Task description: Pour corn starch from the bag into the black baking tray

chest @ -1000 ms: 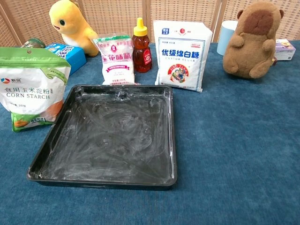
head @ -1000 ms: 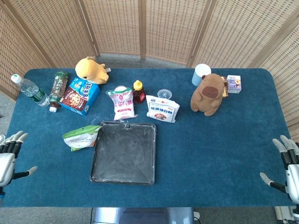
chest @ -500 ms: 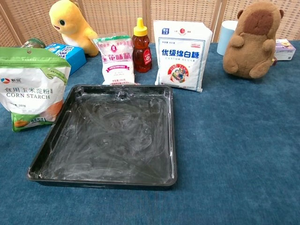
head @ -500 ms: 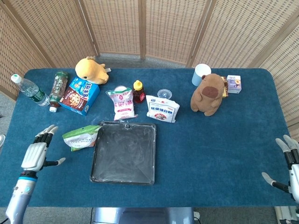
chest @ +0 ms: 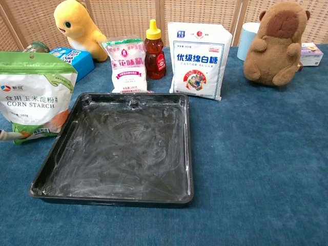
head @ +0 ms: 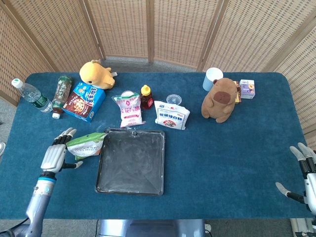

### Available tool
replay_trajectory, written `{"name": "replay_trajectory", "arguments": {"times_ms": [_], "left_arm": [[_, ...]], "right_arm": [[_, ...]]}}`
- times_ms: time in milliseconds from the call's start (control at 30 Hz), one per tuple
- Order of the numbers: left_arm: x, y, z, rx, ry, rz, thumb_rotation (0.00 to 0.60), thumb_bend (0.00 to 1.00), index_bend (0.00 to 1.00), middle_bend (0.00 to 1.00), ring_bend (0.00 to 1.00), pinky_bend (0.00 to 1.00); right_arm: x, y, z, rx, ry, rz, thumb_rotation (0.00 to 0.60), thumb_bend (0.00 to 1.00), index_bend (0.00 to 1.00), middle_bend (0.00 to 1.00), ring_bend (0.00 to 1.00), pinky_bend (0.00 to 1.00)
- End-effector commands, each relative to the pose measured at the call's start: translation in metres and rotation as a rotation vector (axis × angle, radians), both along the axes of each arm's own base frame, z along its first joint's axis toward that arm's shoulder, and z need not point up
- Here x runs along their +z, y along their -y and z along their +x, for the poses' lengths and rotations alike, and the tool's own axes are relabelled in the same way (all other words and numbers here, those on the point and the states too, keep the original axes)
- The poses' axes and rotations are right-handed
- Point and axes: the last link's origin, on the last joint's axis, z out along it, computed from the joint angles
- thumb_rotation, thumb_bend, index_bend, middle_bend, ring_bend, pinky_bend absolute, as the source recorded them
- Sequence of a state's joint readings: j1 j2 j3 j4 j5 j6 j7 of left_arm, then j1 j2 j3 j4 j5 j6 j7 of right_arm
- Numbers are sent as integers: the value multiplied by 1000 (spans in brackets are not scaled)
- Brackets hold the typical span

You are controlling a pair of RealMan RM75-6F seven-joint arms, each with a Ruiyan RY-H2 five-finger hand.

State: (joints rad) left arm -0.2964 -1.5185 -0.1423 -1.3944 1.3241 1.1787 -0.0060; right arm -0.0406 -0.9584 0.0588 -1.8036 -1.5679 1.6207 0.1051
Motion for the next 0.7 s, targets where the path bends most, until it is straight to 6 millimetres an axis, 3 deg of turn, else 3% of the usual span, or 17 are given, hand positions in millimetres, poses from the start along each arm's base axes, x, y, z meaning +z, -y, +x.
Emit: {"name": "replay_trajectory", "arguments": {"times_ms": [33, 167, 233, 367, 700], "left_arm": [[-8, -3, 8, -11, 3, -19, 600, 38, 21, 18, 55, 127], [-19, -8, 16, -2, -8, 4, 600, 80, 159, 67, 104, 179], [-23, -10, 17, 9, -17, 16, 600, 120, 255, 148, 158, 248], [-29, -14, 20, 8, -53, 20, 600, 163, 314, 225, 219, 330], [-25, -16, 11, -16, -53, 90, 600, 242, 566, 500, 495, 584]], "right_arm": [[0, 0, 0, 2, 3, 2, 600, 43, 69, 3, 6, 0], [2, -1, 0, 2, 16, 1, 600, 43, 69, 3, 6, 0], [2, -1, 0, 3, 21, 7, 600, 42, 69, 3, 6, 0], [2, -1, 0, 4, 26, 11, 600, 44, 69, 3, 6, 0], [1, 0, 0, 4, 28, 13, 600, 44, 69, 3, 6, 0]]}}
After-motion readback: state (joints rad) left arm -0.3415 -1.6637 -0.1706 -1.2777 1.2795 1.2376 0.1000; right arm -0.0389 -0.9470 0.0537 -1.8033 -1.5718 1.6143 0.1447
